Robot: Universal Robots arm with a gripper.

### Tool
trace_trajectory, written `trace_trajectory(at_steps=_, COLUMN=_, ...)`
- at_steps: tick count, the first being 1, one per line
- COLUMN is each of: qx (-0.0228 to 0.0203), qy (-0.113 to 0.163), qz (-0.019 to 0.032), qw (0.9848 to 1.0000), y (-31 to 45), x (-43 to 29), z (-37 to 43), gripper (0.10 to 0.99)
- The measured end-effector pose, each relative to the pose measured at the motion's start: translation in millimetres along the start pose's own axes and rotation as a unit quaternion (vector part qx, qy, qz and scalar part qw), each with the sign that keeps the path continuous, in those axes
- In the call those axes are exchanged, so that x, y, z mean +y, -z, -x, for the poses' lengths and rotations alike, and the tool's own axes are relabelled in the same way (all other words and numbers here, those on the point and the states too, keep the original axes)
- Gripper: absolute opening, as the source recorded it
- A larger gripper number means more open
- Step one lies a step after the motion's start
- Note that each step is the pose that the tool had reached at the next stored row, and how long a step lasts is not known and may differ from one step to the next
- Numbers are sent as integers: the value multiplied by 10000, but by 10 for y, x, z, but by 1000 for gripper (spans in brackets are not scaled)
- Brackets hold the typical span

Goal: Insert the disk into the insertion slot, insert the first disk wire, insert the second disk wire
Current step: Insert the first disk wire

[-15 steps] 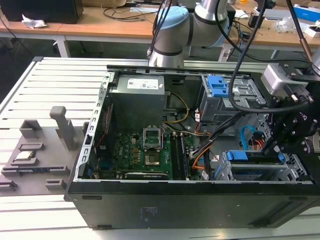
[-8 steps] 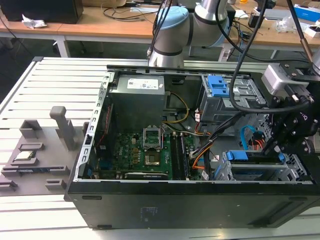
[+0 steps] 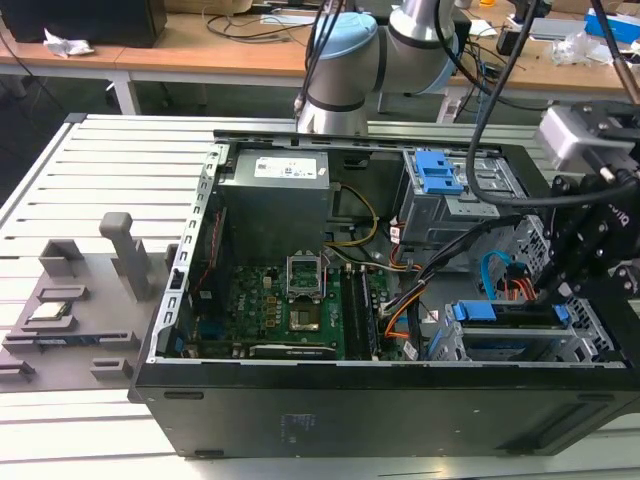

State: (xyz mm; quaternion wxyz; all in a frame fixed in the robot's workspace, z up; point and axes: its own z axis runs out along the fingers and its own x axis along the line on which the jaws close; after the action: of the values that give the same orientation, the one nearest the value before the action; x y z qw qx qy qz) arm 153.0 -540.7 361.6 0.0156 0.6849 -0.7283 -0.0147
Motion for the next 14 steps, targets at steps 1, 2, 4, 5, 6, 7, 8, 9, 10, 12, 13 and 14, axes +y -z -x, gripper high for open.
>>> trace_trajectory(at_steps=1, qx=0, qy=0, qz=0, qw=10000, y=34, x=2, z=15, gripper=247)
trace_trajectory(at_steps=2, qx=0, qy=0, qz=0, qw=10000, y=61, x=4, z=27, gripper=247)
trace_trajectory(at_steps=4, qx=1, qy=0, qz=0, qw=10000, y=159, x=9, z=45, gripper=165)
trace_trajectory(at_steps=5, qx=0, qy=0, qz=0, qw=10000, y=184, x=10, z=46, gripper=106)
trace_trajectory(at_steps=6, qx=0, qy=0, qz=0, qw=10000, y=201, x=11, z=46, gripper=106)
trace_trajectory(at_steps=7, qx=0, qy=0, qz=0, qw=10000, y=207, x=11, z=46, gripper=106)
trace_trajectory(at_steps=8, qx=-1, qy=0, qz=0, qw=10000, y=207, x=11, z=46, gripper=106)
trace_trajectory(at_steps=9, qx=-1, qy=0, qz=0, qw=10000, y=208, x=11, z=46, gripper=106)
trace_trajectory(at_steps=10, qx=0, qy=0, qz=0, qw=10000, y=209, x=11, z=46, gripper=106)
trace_trajectory(at_steps=12, qx=0, qy=0, qz=0, qw=10000, y=210, x=11, z=46, gripper=106)
trace_trajectory(at_steps=13, qx=0, qy=0, qz=0, qw=10000, y=210, x=11, z=46, gripper=106)
trace_trajectory(at_steps=14, qx=0, qy=0, qz=0, qw=10000, y=210, x=11, z=46, gripper=106)
